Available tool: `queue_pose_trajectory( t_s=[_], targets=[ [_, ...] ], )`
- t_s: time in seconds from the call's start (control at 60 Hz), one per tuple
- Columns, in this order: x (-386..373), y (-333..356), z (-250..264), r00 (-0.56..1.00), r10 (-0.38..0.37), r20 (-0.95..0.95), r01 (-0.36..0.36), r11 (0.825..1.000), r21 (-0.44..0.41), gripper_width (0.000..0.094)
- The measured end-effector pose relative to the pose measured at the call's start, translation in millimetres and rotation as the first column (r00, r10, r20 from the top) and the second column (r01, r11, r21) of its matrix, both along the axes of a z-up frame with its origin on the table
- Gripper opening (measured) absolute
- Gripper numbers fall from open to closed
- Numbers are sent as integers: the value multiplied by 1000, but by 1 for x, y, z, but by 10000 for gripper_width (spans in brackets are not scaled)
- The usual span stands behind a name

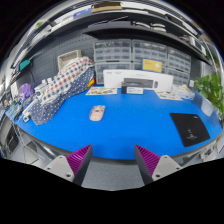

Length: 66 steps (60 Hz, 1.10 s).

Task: Arrange mouse

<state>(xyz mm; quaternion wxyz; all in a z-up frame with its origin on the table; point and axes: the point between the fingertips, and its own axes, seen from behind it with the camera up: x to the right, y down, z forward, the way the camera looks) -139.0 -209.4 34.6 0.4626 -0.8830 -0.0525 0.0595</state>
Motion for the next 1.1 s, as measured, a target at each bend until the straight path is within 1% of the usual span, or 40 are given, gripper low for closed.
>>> queue_pose_trajectory(
  t_s=[0.15, 0.267, 0.317, 0.533, 0.567, 0.633, 0.65, 0.667, 0.7, 0.733, 0.817, 0.883, 0.9, 0.917, 0.95, 1.033, 1.1],
  targets=[
    [-61, 63, -25, 999, 35, -32, -35, 999, -26, 849],
    [-88, 109, -30, 999, 37, -34, -39, 999, -37, 841],
    [-96, 127, -33, 999, 30, -29, -32, 998, -46, 843],
    [-102, 193, -45, 999, -18, 27, 20, 996, -83, 781],
    [-100, 199, -45, 999, -28, 34, 31, 996, -83, 756],
    [-97, 208, -45, 998, -44, 41, 48, 995, -93, 670],
    [-96, 209, -45, 998, -46, 42, 50, 994, -95, 670],
    [-97, 210, -45, 998, -43, 40, 47, 994, -98, 613],
    [-96, 212, -45, 998, -37, 42, 41, 994, -104, 558],
    [-95, 214, -46, 998, -31, 48, 36, 993, -108, 470],
    [-94, 215, -46, 999, -24, 33, 28, 993, -116, 454],
    [-93, 215, -46, 999, -21, 38, 26, 993, -112, 382],
    [-92, 218, -47, 999, -20, 38, 24, 993, -113, 384],
    [-92, 216, -46, 999, -21, 41, 25, 994, -111, 343],
    [-92, 215, -46, 999, -16, 44, 21, 993, -113, 316],
    [-93, 215, -47, 999, -3, 38, 7, 992, -127, 313],
    [-94, 214, -45, 1000, 21, 10, -19, 990, -141, 314]
  ],
)
